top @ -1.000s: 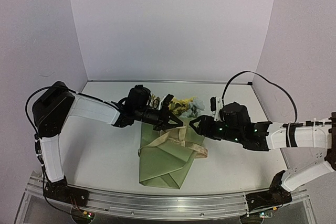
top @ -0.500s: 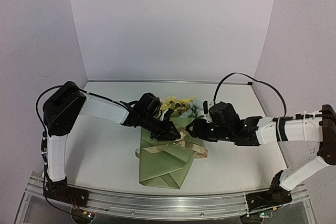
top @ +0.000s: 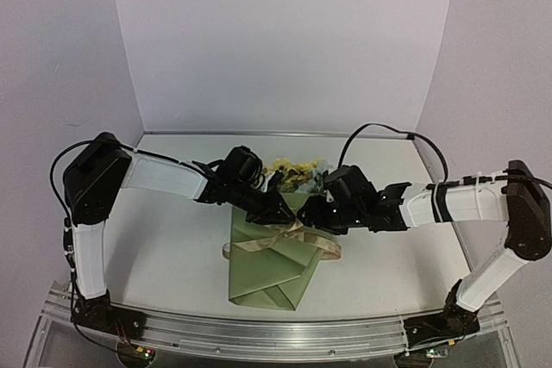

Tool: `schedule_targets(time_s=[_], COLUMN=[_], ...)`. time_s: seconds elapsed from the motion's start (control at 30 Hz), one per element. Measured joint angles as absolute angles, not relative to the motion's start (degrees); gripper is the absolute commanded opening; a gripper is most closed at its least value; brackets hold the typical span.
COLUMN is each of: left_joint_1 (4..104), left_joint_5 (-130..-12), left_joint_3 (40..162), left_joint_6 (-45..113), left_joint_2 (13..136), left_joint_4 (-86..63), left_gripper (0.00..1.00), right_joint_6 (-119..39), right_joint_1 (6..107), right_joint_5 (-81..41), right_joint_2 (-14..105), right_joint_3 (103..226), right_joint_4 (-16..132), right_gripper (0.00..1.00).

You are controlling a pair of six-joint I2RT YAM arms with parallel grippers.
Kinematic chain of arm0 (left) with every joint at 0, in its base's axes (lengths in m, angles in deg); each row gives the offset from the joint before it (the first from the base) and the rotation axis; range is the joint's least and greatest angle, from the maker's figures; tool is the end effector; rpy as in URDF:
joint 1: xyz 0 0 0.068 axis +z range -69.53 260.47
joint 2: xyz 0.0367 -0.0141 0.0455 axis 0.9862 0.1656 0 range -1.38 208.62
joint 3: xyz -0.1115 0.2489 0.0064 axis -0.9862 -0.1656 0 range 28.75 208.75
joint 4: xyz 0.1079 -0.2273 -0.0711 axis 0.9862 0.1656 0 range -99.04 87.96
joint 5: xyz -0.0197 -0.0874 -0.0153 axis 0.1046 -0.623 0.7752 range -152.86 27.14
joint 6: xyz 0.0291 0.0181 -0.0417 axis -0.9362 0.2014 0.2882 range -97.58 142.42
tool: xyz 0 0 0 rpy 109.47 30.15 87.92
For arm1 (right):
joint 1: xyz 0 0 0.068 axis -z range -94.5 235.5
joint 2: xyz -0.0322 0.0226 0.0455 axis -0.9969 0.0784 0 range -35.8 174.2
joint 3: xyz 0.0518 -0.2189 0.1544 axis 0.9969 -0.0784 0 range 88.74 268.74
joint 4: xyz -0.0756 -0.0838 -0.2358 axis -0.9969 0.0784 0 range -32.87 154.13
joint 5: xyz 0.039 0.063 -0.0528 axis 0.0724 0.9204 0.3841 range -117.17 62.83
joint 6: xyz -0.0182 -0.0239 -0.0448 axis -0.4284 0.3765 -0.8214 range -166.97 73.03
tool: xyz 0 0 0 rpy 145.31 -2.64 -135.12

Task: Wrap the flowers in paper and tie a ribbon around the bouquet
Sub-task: Cross the ribbon over the folded bouquet.

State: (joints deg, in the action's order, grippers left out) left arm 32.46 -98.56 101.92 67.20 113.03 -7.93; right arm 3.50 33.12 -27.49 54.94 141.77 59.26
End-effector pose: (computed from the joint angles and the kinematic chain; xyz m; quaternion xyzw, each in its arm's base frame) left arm 0.2715 -0.3327 0.1681 0.1482 0.8669 -0.4718 0.0621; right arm 0.2065 0.2676 0.2049 -0.0139 0.9056 0.3298 0.2663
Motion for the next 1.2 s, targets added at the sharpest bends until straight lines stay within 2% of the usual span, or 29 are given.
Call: schedule_targets(time_s=[0.17,0.3,0.53,0.8,1.0,1.2], left_joint_1=[32.5,32.6,34.0,35.3,35.2,35.1], left_joint_5=[-97.1,-94.4,-81.1,-75.3,-76.2,-76.9], left_joint_3=[101.2,99.1,97.5,104.3,106.1,108.4], left_joint_6=[67.2,67.4,67.0,61.6,59.2,58.3], left_joint_2=[112.2,108.2,98.7,106.1,110.1,111.3], left_joint_4=[-8.0,-7.8,-0.2,10.3,13.5,13.9], left_gripper=[0.25,0.33,0.46,0.59,0.54,0.39], right_joint_6=[6.9,7.6,7.8,7.8,7.8,7.7], right_joint_1=[33.1,33.1,33.1,33.1,33.1,33.1], right_joint_5=[-26.3,-26.2,-26.0,-26.0,-25.8,-25.6], right_joint_2=[55.4,56.1,58.2,59.9,61.3,63.1], right_joint_3=[141.8,143.4,146.2,148.4,149.5,150.9], right_joint_4=[60.9,63.1,65.4,67.3,67.8,68.0], right_gripper=[0.53,0.53,0.52,0.52,0.51,0.46])
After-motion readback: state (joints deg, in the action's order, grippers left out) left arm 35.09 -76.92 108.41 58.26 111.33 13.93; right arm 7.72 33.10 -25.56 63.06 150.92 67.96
